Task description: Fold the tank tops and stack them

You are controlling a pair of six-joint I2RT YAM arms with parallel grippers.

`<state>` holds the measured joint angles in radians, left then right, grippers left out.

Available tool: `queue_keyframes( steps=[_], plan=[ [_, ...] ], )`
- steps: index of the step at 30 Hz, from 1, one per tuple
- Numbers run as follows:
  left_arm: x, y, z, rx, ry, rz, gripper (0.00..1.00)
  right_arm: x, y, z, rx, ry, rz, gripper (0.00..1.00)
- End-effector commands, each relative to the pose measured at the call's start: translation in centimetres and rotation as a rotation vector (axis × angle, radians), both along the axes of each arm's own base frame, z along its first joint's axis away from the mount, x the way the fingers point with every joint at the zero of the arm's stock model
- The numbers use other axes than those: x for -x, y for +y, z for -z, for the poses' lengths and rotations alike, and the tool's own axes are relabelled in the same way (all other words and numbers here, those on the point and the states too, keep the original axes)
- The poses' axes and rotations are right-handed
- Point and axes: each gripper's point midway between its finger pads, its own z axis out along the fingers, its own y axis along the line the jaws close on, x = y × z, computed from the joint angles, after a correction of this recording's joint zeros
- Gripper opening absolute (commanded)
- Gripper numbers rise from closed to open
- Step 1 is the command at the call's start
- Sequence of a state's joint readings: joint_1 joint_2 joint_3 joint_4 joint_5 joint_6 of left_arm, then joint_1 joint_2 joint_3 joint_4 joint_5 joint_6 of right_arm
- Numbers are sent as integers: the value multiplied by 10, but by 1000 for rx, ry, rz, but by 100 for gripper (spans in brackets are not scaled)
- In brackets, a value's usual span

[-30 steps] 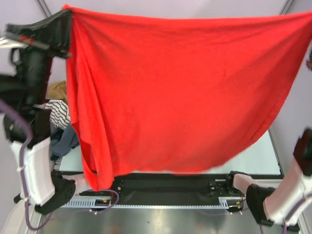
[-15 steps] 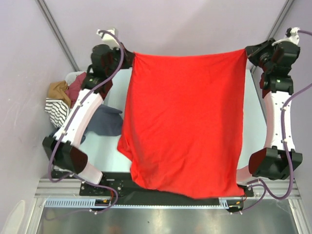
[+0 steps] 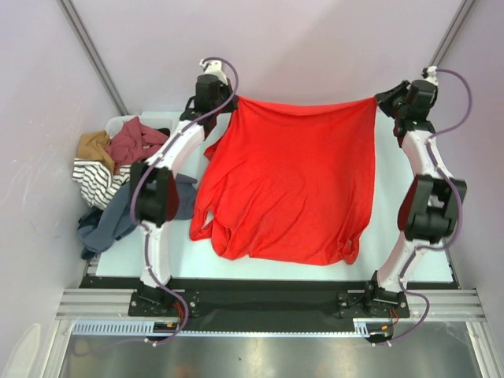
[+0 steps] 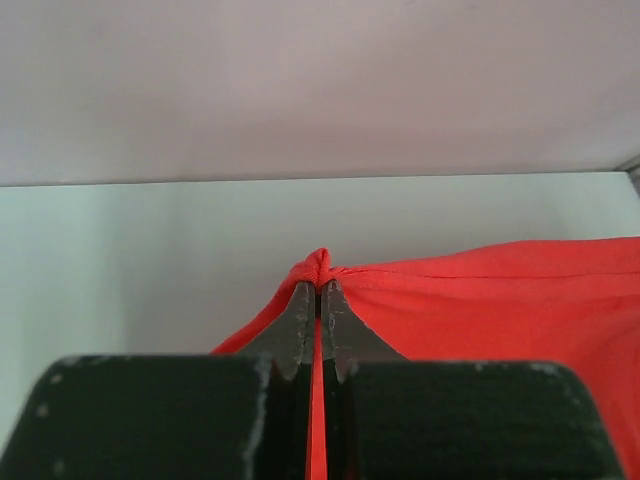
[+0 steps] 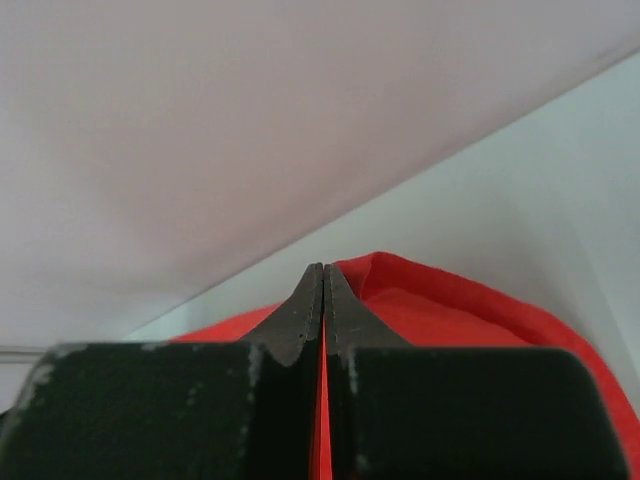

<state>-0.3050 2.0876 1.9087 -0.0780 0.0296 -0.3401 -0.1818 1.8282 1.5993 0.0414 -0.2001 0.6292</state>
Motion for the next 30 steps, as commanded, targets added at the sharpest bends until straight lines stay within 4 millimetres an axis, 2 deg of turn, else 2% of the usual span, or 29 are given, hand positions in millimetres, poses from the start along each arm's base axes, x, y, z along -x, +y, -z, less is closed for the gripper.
queue_keyframes(
  steps=[1,2,3,5,6,7,8,10,11,12,13,15,19,22,23,24,29,30],
  plan=[
    [-37,6,-18,31,-68,-32,0,-36,4,-23,0,-116,-28,0],
    [-51,6,18,20,-16,-38,0,-45,3,-13,-5,-100,-31,0],
    [-60,4,2,42,-51,-40,0,-60,5,-6,-8,-98,-44,0],
    [-74,9,13,56,-49,-54,0,-74,4,9,-16,-81,-61,0],
    [-82,9,24,70,-41,-61,0,-84,3,31,-31,-47,-64,0],
    [-85,13,26,80,-43,-69,0,-89,2,25,-30,-64,-71,0],
    [-89,16,27,88,-58,-73,0,-93,2,31,-40,-57,-76,0],
    [-90,19,40,99,-40,-80,0,-98,1,49,-66,-34,-86,0],
    [-91,20,39,103,-47,-79,0,-99,0,55,-74,-28,-86,0],
    [-89,19,49,111,-27,-73,0,-100,1,62,-82,-15,-89,0],
    [-88,16,51,114,-25,-55,1,-99,-1,75,-100,6,-86,0],
    [-82,8,62,123,6,-10,0,-97,0,83,-118,15,-95,0],
    [-74,4,71,141,27,18,0,-84,-3,96,-147,38,-89,0],
    [-63,-4,70,152,33,58,0,-68,-9,98,-143,51,-78,0],
    [-59,-5,69,150,37,69,0,-63,-12,87,-134,33,-74,0],
    [-57,-7,70,135,38,80,0,-56,-13,98,-144,58,-70,0],
    [-41,-19,73,66,53,110,0,-36,-15,95,-135,63,-71,0],
    [-35,-17,73,59,57,111,0,-32,-15,88,-126,56,-71,0]
  ],
)
